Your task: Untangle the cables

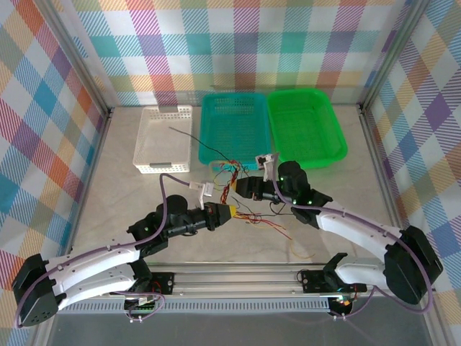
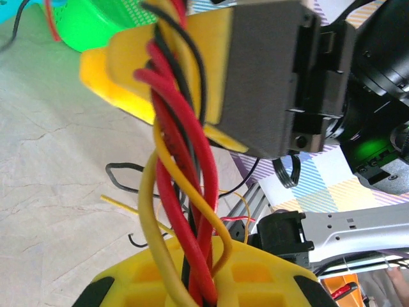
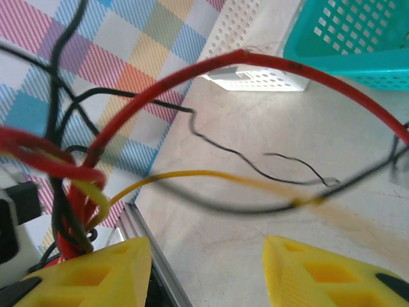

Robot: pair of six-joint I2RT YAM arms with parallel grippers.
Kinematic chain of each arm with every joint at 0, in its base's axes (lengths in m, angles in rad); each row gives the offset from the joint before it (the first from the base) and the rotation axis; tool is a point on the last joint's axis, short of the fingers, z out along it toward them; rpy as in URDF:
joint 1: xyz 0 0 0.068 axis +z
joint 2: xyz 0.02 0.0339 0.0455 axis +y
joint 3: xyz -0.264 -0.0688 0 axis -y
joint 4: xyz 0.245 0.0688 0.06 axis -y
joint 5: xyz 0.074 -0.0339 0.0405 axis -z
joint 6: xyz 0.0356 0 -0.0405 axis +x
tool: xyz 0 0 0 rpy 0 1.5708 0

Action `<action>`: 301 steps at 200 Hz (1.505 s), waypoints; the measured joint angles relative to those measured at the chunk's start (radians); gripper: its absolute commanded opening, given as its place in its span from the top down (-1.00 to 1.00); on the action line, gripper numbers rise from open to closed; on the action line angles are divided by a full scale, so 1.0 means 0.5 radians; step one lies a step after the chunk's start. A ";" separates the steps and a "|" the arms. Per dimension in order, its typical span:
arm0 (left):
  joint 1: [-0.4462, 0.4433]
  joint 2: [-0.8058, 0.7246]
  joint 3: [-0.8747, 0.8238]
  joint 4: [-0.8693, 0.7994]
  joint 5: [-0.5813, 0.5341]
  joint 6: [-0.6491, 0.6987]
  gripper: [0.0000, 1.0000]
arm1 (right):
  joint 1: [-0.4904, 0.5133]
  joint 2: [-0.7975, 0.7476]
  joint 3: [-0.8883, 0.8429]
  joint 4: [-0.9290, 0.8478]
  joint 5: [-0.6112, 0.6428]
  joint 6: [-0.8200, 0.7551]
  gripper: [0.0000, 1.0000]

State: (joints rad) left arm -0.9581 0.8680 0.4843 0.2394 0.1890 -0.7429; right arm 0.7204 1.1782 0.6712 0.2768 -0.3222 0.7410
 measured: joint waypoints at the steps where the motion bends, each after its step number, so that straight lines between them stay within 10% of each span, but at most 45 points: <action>1: 0.000 -0.002 0.000 0.000 0.000 0.000 1.00 | 0.000 -0.003 -0.001 0.000 0.000 0.000 -0.04; 167: -0.008 -0.082 -0.008 -0.073 -0.096 0.004 1.00 | 0.003 0.020 -0.004 0.076 -0.242 0.076 0.01; 260: -0.008 0.008 -0.011 0.017 -0.047 -0.003 1.00 | 0.028 0.094 0.053 0.211 -0.244 0.134 1.00; 301: -0.008 0.011 -0.010 -0.020 -0.028 0.036 0.91 | 0.029 0.060 0.053 0.166 -0.219 0.095 1.00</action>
State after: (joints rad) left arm -0.9619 0.8734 0.4793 0.2295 0.1749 -0.7250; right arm 0.7349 1.2079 0.6979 0.3595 -0.4316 0.7883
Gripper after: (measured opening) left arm 0.084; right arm 0.067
